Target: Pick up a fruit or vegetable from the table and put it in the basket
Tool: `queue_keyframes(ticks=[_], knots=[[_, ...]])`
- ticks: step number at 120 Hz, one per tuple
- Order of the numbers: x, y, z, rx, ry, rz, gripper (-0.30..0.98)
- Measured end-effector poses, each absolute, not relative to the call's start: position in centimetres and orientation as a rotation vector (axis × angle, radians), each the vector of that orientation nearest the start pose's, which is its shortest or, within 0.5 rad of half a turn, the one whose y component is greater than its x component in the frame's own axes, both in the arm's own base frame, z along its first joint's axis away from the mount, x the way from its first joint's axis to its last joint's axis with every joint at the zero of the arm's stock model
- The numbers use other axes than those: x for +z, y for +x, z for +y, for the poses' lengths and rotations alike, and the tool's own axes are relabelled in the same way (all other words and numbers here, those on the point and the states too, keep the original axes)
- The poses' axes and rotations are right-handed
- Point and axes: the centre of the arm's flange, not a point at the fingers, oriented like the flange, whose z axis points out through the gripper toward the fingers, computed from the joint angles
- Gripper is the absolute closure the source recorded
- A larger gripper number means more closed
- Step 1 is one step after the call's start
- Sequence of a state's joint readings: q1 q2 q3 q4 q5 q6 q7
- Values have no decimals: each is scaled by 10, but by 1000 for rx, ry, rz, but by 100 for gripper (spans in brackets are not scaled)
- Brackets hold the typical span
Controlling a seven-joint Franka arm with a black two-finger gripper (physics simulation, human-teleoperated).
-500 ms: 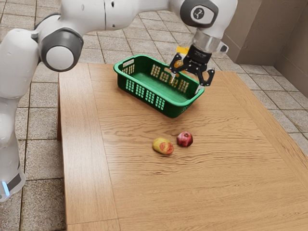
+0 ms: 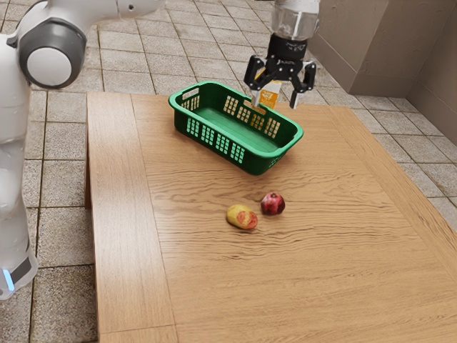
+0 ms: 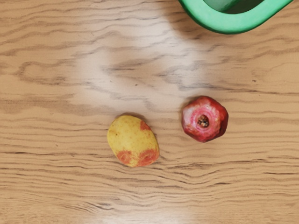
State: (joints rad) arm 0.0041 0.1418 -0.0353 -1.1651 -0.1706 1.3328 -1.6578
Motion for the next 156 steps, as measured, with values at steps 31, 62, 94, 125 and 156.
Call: queue_keyframes(ticks=[31,62,94,125,156], knots=[[617,585,-77,-465,2209,2083,0],[535,576,-86,-608,2190,2038,0],[523,573,-98,-557,2184,1960,0],[493,612,-14,-525,2076,2029,0],[463,651,0,-501,2108,1955,0]])
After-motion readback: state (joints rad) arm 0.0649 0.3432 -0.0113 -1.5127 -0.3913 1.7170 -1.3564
